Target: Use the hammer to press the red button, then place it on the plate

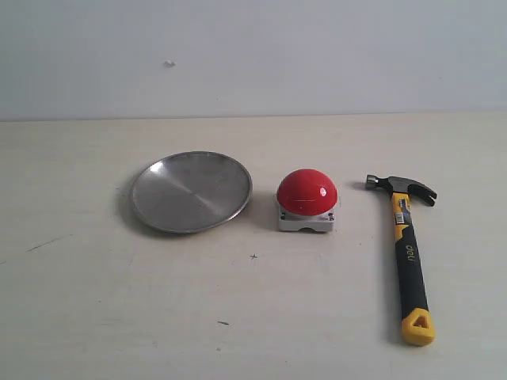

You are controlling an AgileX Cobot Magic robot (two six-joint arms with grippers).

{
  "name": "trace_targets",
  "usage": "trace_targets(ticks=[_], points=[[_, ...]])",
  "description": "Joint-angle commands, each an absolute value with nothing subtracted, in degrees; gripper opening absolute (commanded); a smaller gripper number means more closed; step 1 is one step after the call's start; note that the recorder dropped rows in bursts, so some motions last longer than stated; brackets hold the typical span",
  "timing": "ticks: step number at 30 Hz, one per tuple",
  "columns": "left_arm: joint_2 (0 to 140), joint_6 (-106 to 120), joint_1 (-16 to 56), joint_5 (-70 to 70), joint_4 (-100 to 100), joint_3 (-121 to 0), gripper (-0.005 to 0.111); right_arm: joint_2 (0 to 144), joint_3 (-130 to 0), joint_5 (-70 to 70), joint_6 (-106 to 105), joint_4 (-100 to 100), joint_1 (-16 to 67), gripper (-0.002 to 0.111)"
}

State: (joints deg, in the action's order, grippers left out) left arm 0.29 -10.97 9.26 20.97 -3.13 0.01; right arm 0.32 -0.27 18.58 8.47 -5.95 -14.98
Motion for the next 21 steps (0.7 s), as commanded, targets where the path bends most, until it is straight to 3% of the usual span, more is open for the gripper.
trace_targets(ticks=[1, 13, 21], points=[[0.0, -11.2, 9.1, 20.8, -3.4, 0.0, 0.000, 0.0, 0.0, 18.1, 8.1, -6.1, -15.3, 0.000], [0.0, -11.2, 9.1, 20.8, -3.4, 0.0, 0.000, 0.0, 0.0, 15.8, 7.5, -8.5, -15.3, 0.000], [0.0, -11.2, 9.1, 20.8, -3.4, 0.0, 0.000, 0.0, 0.0, -15.7, 11.5, -9.3, -15.3, 0.000]])
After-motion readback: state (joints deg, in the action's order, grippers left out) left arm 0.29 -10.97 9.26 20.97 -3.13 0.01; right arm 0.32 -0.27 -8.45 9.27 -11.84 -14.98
